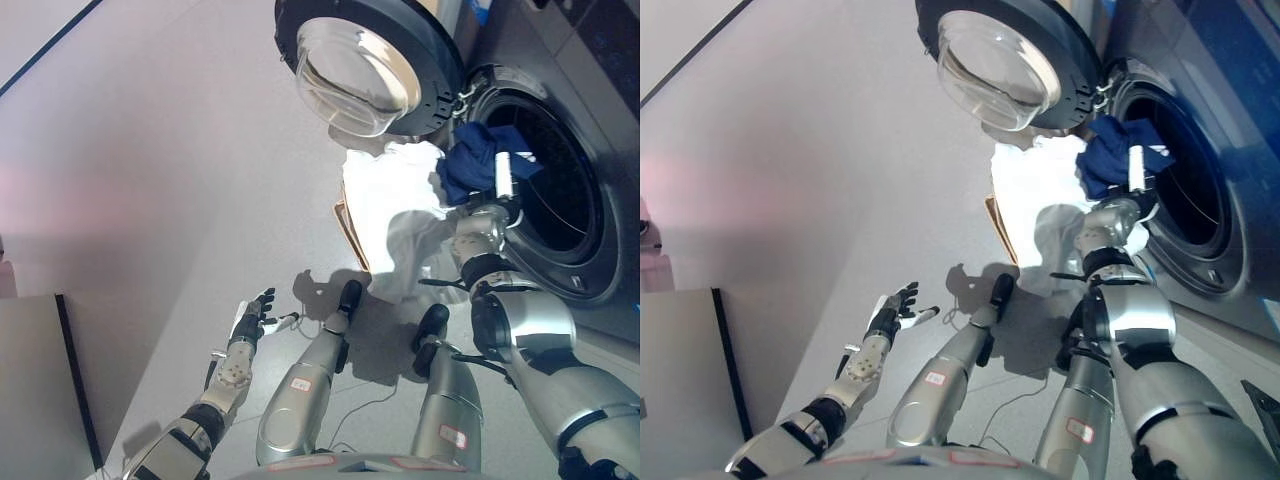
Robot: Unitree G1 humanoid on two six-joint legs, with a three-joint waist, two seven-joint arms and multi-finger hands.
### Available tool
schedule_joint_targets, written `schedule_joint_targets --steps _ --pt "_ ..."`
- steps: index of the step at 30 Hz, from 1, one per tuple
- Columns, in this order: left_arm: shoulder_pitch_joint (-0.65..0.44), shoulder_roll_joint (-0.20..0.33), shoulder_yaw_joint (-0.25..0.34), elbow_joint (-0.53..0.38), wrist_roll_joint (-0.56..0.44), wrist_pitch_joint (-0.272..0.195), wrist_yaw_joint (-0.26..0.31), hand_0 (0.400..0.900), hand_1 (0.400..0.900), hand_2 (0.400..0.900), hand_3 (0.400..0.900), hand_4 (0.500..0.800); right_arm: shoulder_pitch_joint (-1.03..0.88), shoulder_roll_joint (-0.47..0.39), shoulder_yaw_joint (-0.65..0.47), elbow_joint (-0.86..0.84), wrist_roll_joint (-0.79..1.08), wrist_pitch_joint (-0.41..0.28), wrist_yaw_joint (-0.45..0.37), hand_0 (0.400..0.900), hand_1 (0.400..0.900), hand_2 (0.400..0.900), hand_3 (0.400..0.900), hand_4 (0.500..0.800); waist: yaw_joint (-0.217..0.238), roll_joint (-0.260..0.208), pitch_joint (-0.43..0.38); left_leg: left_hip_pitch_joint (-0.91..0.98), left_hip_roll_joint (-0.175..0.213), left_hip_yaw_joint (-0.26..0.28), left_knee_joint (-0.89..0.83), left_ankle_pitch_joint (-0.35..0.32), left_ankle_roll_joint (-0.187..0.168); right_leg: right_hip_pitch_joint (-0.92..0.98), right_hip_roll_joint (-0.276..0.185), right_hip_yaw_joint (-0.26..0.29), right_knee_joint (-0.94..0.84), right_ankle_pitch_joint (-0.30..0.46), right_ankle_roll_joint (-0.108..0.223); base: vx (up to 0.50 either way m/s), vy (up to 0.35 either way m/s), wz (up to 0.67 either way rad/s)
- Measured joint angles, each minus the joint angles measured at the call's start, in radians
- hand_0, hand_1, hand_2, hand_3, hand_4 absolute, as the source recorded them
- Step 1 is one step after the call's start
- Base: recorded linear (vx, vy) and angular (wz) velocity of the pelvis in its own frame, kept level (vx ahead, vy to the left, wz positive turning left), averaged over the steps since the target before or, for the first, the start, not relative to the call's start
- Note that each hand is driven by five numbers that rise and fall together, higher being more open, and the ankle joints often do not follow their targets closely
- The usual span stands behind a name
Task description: Put the clothes in the basket into the washing machine.
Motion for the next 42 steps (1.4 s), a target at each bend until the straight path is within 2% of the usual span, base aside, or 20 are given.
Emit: schedule_joint_targets --steps 8,12,13,14,22,31,40,42 --pt "0.037 0.04 0.018 -0.014 0.001 -0.002 0.001 0.9 0.9 0.9 0.9 0.8 -0.072 -0.195 -0.019 -0.013 -0.049 -0.01 -0.063 0.4 0.4 0.4 0.4 0.5 0.012 0.0 0.0 0.001 -0.013 -0.003 -0.02 0.009 0.013 0.003 -0.013 -0.004 -0.011 0.003 -0.001 0.03 0.023 0.02" --pt "0.047 0.059 0.03 -0.03 0.0 -0.002 0.001 0.9 0.9 0.9 0.9 0.8 -0.094 -0.236 -0.015 -0.01 -0.084 0.003 -0.081 0.4 0.4 0.4 0.4 0.5 0.015 0.0 -0.001 0.005 -0.011 -0.003 -0.031 0.009 0.013 0.001 -0.013 -0.004 -0.012 0.001 0.001 0.01 0.0 0.03" --pt "0.05 0.06 0.03 -0.037 0.0 -0.002 0.001 0.9 0.9 0.9 0.9 0.8 -0.094 -0.236 -0.011 -0.01 -0.092 0.008 -0.083 0.529 0.529 0.529 0.529 0.578 0.016 0.002 -0.001 0.006 -0.011 -0.002 -0.035 0.01 0.013 0.0 -0.013 -0.003 -0.012 0.001 0.001 0.03 0.003 0.07" --pt "0.052 0.06 0.03 -0.044 0.0 -0.002 0.0 0.9 0.9 0.9 0.9 0.8 -0.094 -0.236 -0.006 -0.01 -0.098 0.012 -0.082 0.9 0.9 0.9 0.9 0.8 0.018 0.002 -0.002 0.006 -0.011 -0.002 -0.036 0.01 0.013 -0.002 -0.013 -0.003 -0.011 0.0 0.002 0.03 0.007 0.05" --pt "0.053 0.06 0.031 -0.053 -0.001 -0.003 -0.007 0.9 0.9 0.9 0.9 0.8 -0.095 -0.239 0.016 -0.006 -0.098 0.022 -0.073 0.9 0.9 0.9 0.9 0.8 0.021 0.005 -0.004 0.006 -0.01 0.004 -0.039 0.01 0.013 -0.007 -0.013 0.001 -0.01 -0.001 0.004 0.01 0.004 -0.05" --pt "0.053 0.059 0.032 -0.052 -0.01 -0.002 -0.025 0.9 0.9 0.9 0.9 0.8 -0.101 -0.229 0.022 0.05 -0.096 0.048 -0.018 0.9 0.9 0.9 0.9 0.8 0.028 0.006 -0.004 0.022 -0.009 0.021 -0.04 0.01 0.013 -0.005 -0.012 0.022 -0.009 -0.001 0.004 0.01 0.005 -0.07" --pt "0.059 0.036 0.034 -0.032 -0.024 0.001 -0.068 0.9 0.9 0.9 0.9 0.8 0.002 -0.096 0.083 0.134 -0.102 0.134 0.073 0.9 0.9 0.9 0.9 0.8 0.012 0.005 -0.022 0.059 -0.004 0.022 -0.032 0.005 0.013 0.043 0.001 0.023 -0.028 0.011 0.004 -0.03 0.001 -0.06" --pt "0.06 0.022 0.037 -0.018 -0.028 0.005 -0.084 0.9 0.9 0.9 0.9 0.8 0.059 -0.059 0.097 0.141 -0.117 0.142 0.091 0.9 0.9 0.9 0.9 0.8 0.008 0.0 -0.033 0.065 0.007 0.033 -0.035 -0.005 0.019 0.055 0.003 0.016 -0.04 0.01 0.017 -0.01 -0.013 -0.03"
